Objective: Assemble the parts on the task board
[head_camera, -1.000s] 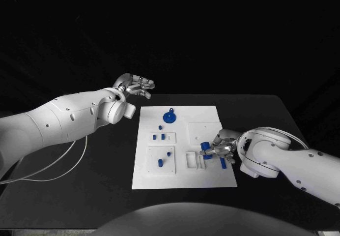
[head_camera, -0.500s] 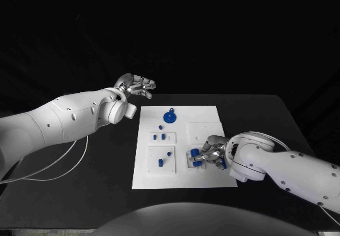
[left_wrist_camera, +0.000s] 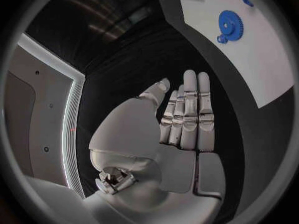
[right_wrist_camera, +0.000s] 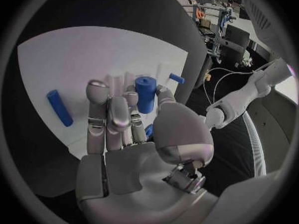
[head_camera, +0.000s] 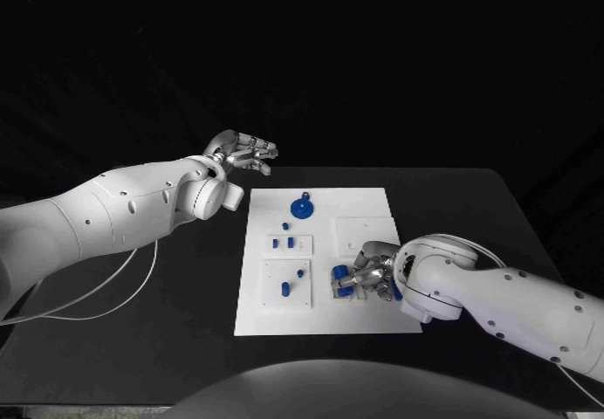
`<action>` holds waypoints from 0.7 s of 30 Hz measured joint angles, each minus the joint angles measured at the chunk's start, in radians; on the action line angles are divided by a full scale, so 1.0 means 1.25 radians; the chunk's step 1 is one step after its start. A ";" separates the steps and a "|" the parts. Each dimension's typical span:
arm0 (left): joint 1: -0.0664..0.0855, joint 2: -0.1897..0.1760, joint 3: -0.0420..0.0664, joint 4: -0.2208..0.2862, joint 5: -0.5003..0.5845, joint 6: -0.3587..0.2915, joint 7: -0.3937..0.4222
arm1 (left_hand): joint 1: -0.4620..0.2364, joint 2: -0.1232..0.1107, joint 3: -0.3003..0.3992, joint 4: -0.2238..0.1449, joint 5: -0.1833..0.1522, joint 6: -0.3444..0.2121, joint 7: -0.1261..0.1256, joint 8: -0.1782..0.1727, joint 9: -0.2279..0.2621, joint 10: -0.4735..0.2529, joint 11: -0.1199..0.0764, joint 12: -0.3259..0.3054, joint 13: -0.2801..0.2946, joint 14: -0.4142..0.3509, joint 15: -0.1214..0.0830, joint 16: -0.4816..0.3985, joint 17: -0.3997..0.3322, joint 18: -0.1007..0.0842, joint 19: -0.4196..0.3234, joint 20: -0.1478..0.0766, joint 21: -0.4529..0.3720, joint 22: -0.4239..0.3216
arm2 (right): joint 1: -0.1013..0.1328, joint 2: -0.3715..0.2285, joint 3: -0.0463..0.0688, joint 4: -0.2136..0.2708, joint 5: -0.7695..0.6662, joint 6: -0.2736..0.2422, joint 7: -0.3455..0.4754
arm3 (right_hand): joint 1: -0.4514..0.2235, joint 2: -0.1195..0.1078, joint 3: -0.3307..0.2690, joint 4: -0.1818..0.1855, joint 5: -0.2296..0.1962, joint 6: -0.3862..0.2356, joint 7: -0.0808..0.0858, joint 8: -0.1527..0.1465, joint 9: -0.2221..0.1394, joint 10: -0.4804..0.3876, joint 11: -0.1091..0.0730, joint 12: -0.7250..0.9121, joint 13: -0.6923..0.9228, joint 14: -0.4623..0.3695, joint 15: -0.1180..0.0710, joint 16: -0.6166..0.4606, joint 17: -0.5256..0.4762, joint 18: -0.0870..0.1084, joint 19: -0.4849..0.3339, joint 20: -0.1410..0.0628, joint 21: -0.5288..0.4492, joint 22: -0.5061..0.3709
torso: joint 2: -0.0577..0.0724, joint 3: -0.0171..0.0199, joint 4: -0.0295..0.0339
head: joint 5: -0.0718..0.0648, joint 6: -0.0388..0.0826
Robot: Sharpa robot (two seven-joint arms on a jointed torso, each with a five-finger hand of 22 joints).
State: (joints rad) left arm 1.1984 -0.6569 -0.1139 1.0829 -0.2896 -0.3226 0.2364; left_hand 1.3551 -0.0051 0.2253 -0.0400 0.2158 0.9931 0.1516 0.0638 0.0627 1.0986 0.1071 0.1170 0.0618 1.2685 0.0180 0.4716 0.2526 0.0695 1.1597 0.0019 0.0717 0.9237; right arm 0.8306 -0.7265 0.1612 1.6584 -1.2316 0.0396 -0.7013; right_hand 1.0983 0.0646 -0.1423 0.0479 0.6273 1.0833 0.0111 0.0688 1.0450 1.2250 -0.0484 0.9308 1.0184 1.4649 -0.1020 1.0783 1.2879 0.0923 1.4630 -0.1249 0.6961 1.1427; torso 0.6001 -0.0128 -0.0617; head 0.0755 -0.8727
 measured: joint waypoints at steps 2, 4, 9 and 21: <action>0.000 0.000 0.000 0.000 0.000 0.000 0.000 | 0.000 0.000 0.000 0.000 0.000 0.000 0.000 0.000 0.000 0.000 0.000 0.000 0.000 0.000 0.000 0.000 0.000 0.000 0.000 0.000 0.000 0.000 | 0.000 0.002 0.000 -0.002 -0.002 0.000 0.000 | 0.000 0.000 0.000 0.000 0.000 0.000 0.000 0.003 0.000 0.001 0.001 0.000 0.000 0.000 0.000 0.000 0.000 0.000 0.000 0.000 0.000 0.000 | 0.000 0.0000 0.0002 | 0.001 0.000; 0.000 0.000 0.000 0.000 0.000 0.001 0.000 | 0.000 0.000 0.000 0.000 0.000 0.000 0.000 0.000 0.000 0.000 0.000 0.000 0.000 0.000 0.000 0.000 0.000 0.000 0.000 0.000 0.000 0.000 | 0.001 0.005 -0.001 -0.004 -0.003 0.000 -0.001 | 0.000 0.000 0.000 0.000 0.000 0.001 0.001 0.003 0.000 0.002 0.000 0.000 0.000 0.000 0.000 0.000 0.000 0.000 0.000 0.000 0.000 0.000 | 0.000 0.0000 0.0006 | 0.001 0.000; 0.000 -0.001 0.000 0.001 0.000 0.001 -0.001 | 0.000 0.000 0.000 0.000 0.000 0.000 0.000 0.000 0.000 0.000 0.000 0.000 0.000 0.000 0.000 0.000 0.000 0.000 0.000 0.000 0.000 0.000 | 0.001 0.009 -0.001 -0.007 -0.006 0.001 -0.001 | -0.001 0.001 0.002 0.002 -0.004 0.002 0.001 0.004 0.001 0.001 -0.001 -0.003 -0.002 0.000 0.000 -0.003 0.000 0.000 0.000 0.000 -0.003 0.000 | 0.000 -0.0004 0.0007 | 0.001 0.000; 0.000 -0.003 0.000 0.002 0.000 0.002 -0.002 | 0.000 0.000 0.000 0.000 0.000 0.000 0.000 0.000 0.000 0.000 0.000 0.000 0.000 0.000 0.000 0.000 0.000 0.000 0.000 0.000 0.000 -0.004 | 0.002 0.010 -0.004 -0.008 -0.014 0.002 0.001 | -0.014 -0.003 -0.013 -0.010 -0.082 0.007 0.001 0.005 0.002 -0.001 -0.003 -0.007 -0.008 0.000 0.000 -0.006 -0.002 0.000 0.000 0.000 -0.006 0.000 | 0.000 -0.0009 0.0008 | 0.003 0.000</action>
State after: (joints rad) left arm 1.1984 -0.6607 -0.1139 1.0853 -0.2896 -0.3205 0.2343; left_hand 1.3551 -0.0051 0.2254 -0.0401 0.2158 0.9931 0.1516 0.0638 0.0626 1.0986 0.1071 0.1170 0.0618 1.2685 0.0180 0.4716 0.2526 0.0696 1.1597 0.0019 0.0717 0.9188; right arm 0.8328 -0.7138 0.1561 1.6480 -1.2494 0.0426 -0.7005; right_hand 1.0814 0.0608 -0.1590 0.0357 0.5254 1.0919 0.0126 0.0751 1.0469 1.2240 -0.0520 0.9226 1.0081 1.4648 -0.1019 1.0705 1.2856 0.0922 1.4631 -0.1249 0.6889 1.1424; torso 0.6001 -0.0139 -0.0608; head 0.0790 -0.8727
